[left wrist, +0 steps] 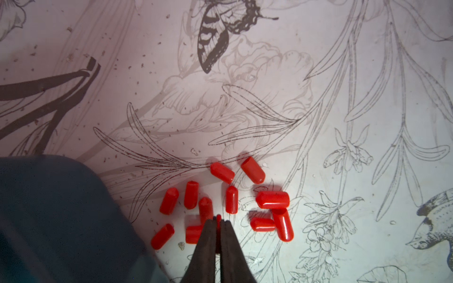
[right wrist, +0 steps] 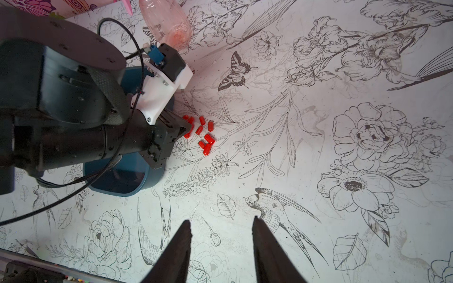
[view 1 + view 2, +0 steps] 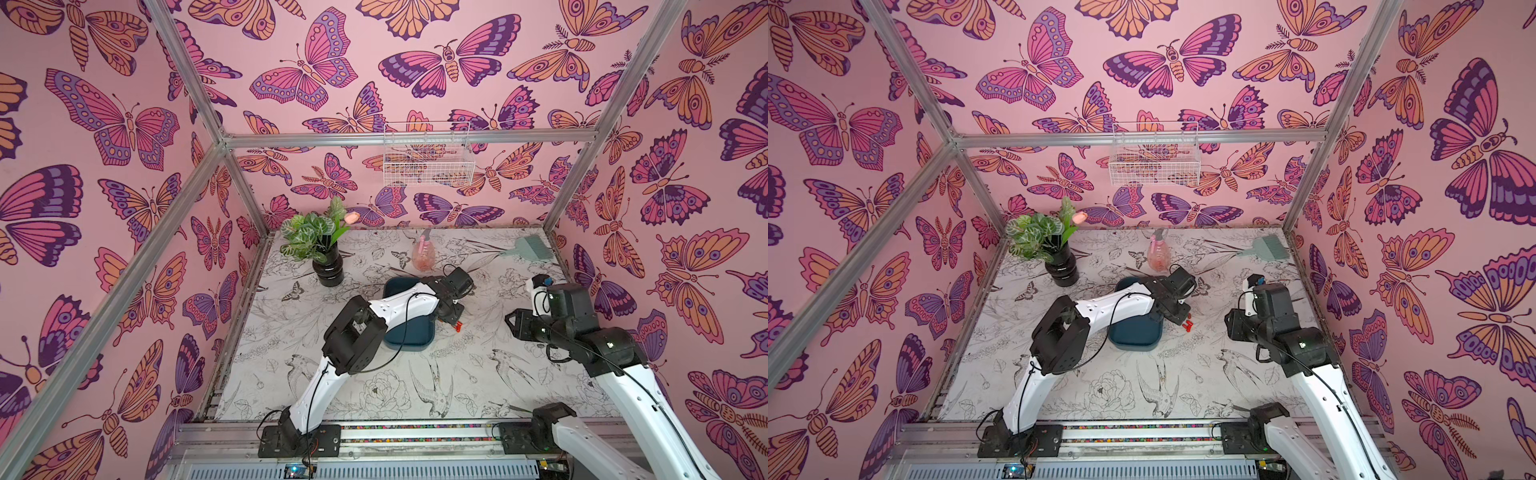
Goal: Take the screw protection sleeves out of the storage box
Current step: Move the storage box to the center of the board, then place the screw protection sleeve at the center of the board.
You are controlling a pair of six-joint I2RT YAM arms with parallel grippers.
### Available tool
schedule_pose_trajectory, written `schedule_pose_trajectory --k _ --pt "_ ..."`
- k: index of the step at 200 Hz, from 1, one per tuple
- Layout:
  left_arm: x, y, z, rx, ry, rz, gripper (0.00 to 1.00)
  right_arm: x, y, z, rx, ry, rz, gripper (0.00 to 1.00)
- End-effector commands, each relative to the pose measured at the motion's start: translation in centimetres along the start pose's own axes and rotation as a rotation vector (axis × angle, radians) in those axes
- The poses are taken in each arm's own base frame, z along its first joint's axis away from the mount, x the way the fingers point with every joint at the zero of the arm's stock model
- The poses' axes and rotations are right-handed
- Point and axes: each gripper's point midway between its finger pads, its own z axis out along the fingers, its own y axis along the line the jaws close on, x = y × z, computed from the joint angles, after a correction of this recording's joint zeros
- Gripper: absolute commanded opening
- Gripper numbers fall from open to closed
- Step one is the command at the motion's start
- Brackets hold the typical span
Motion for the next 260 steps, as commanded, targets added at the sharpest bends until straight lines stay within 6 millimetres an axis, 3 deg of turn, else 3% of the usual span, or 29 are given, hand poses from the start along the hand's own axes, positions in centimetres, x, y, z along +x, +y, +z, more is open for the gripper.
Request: schedule_pose_trajectory --k 1,46,131,184,260 --pt "0.9 1.7 0.8 -0.052 0.04 -0.004 0.09 -0.1 0.0 0.1 -0.003 -0.002 -0.002 0.45" --pt "1.0 2.6 0.7 -0.077 0.041 -0.016 0.09 -0.1 0.0 0.1 -0.004 0.0 -0.002 0.45" --pt "-0.6 -0.9 1.2 0.073 0.029 0.001 0.1 0.0 0.0 0.2 -0.007 0.005 -0.003 0.45" --pt "-0.3 -0.7 1.7 0.059 0.039 -0.001 0.11 0.0 0.0 0.2 -0.008 0.004 -0.002 0.45" --pt "-1.4 -0.6 0.4 0.047 0.001 0.001 0.29 0.0 0.1 0.3 -0.01 0.005 -0.002 0.45"
